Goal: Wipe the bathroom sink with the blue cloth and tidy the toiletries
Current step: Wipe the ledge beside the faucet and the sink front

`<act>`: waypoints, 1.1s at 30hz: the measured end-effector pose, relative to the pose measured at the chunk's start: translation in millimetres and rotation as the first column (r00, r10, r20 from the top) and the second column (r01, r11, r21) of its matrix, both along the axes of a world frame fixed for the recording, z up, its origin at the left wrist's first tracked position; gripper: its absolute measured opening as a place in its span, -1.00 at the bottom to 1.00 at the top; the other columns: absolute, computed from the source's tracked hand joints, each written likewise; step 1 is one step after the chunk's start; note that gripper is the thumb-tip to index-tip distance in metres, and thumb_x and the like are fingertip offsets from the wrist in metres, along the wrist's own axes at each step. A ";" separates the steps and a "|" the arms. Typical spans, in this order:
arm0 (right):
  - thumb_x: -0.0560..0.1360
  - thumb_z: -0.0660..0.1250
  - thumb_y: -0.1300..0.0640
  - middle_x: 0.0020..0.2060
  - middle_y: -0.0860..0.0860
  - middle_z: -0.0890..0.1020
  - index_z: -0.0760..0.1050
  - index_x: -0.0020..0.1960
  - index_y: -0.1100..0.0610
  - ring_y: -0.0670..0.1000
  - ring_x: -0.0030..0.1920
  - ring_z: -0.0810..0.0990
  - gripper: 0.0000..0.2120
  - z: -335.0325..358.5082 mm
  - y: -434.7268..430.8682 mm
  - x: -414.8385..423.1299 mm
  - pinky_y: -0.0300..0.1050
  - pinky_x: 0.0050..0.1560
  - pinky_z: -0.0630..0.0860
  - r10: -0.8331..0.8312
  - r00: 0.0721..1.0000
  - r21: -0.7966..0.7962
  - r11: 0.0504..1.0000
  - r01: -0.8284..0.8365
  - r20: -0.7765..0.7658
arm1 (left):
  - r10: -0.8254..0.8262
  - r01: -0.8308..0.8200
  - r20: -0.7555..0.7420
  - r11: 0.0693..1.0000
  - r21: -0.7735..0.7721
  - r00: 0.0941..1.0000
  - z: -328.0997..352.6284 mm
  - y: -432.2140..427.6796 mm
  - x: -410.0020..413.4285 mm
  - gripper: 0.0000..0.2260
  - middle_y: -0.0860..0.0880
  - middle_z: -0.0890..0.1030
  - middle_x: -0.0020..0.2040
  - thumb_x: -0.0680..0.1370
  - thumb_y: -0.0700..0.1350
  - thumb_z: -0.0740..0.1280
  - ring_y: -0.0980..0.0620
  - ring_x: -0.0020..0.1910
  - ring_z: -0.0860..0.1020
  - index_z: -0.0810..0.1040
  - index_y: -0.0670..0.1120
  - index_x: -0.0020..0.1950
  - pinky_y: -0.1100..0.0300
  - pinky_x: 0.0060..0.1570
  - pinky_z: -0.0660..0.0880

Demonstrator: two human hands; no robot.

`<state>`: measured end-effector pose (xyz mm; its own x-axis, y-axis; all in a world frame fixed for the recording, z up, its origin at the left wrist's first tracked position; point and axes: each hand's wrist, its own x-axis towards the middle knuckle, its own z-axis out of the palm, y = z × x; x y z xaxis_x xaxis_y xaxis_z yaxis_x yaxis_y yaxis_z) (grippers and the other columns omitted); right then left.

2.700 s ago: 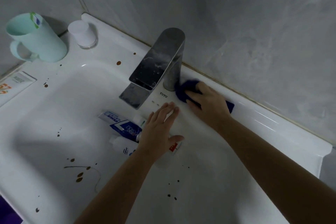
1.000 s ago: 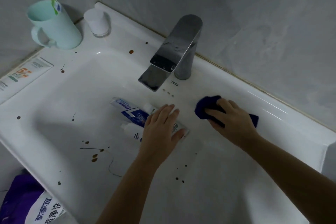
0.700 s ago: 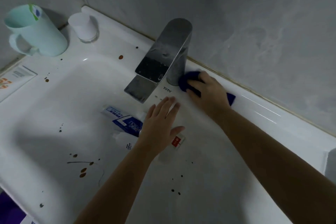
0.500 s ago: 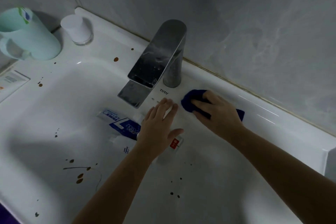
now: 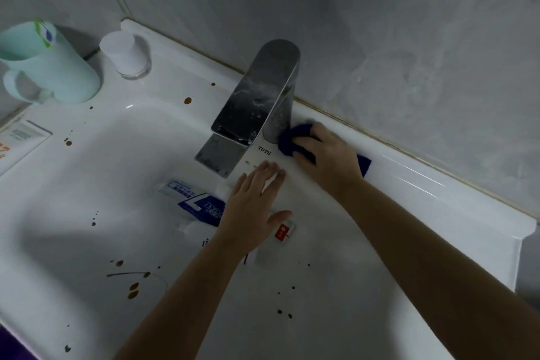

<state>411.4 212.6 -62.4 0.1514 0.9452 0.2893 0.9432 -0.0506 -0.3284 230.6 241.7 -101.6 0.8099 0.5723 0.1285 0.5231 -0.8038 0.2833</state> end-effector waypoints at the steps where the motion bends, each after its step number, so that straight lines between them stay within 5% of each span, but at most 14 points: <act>1: 0.42 0.31 0.13 -0.08 0.18 0.57 0.59 0.06 0.21 0.18 -0.21 0.59 -0.74 -1.1 -2.9 -0.9 -0.03 -0.25 0.57 -0.023 1.000 0.009 1.000 0.023 0.002 | 0.004 -0.004 -0.001 1.000 0.001 1.000 2.6 -0.2 0.8 -0.39 -0.19 0.43 0.32 0.46 0.23 0.10 -0.15 0.35 0.35 0.35 -0.16 0.36 -0.12 0.23 0.30; 7: 0.32 0.50 0.25 -0.10 0.19 0.58 0.56 0.11 0.23 0.16 -0.24 0.58 -0.62 3.4 -94.4 13.1 -0.06 -0.31 0.54 -0.069 0.983 -0.031 0.997 0.076 0.173 | -0.042 0.042 0.013 0.999 0.000 0.999 13.3 -3.8 22.0 -0.37 -0.21 0.43 0.32 0.47 0.27 0.07 -0.11 0.34 0.24 0.42 -0.15 0.33 -0.13 0.22 0.32; 12: 0.31 0.50 0.21 -0.02 0.22 0.56 0.51 0.17 0.19 0.24 -0.16 0.54 -0.55 14.0 -8.6 41.7 0.02 -0.28 0.52 -0.052 0.895 0.033 0.999 0.042 0.442 | -0.034 0.039 0.089 0.998 -0.054 0.995 2.0 -1.7 27.2 -0.39 -0.17 0.40 0.35 0.45 0.25 0.13 -0.06 0.35 0.23 0.38 -0.09 0.37 0.06 0.15 0.33; 17: 0.50 0.17 0.09 -0.03 0.26 0.55 0.47 0.20 0.22 0.28 -0.16 0.53 -0.66 4.7 -28.2 50.0 0.08 -0.33 0.53 -0.123 0.914 0.033 0.992 0.120 0.387 | -0.065 0.065 0.084 0.998 -0.005 0.994 -3.0 4.5 25.6 -0.40 -0.16 0.39 0.36 0.46 0.26 0.12 -0.07 0.35 0.24 0.36 -0.06 0.39 0.11 0.11 0.32; 21: 0.53 0.15 0.06 -0.08 0.28 0.54 0.50 0.15 0.31 0.30 -0.18 0.54 -0.63 7.0 -97.5 71.3 0.04 -0.35 0.49 -0.281 0.902 0.090 0.960 0.266 0.328 | -0.059 0.063 0.085 0.997 -0.045 0.995 -1.3 3.1 25.1 -0.39 -0.16 0.40 0.35 0.46 0.27 0.13 -0.05 0.35 0.24 0.39 -0.07 0.38 0.12 0.08 0.32; 29: 0.50 0.13 0.07 -0.06 0.23 0.56 0.50 0.14 0.26 0.25 -0.26 0.54 -0.65 6.8 -1.0 37.8 -0.02 -0.43 0.52 -0.159 0.928 0.025 0.987 0.160 0.338 | -0.057 0.064 0.078 0.994 -0.087 0.995 3.6 3.7 25.8 -0.40 -0.14 0.38 0.37 0.45 0.25 0.14 -0.08 0.37 0.26 0.37 -0.06 0.39 0.05 0.13 0.35; 33: 0.49 0.15 0.03 -0.08 0.27 0.54 0.53 0.13 0.28 0.28 -0.18 0.54 -0.61 11.3 -95.1 58.9 0.00 -0.32 0.50 -0.310 0.928 0.042 0.950 0.308 0.206 | -0.113 0.110 -0.019 0.985 -0.136 0.993 13.0 5.5 20.1 -0.26 -0.11 0.18 0.49 0.46 0.37 -0.08 -0.02 0.47 0.03 0.19 -0.09 0.48 -0.02 0.38 0.01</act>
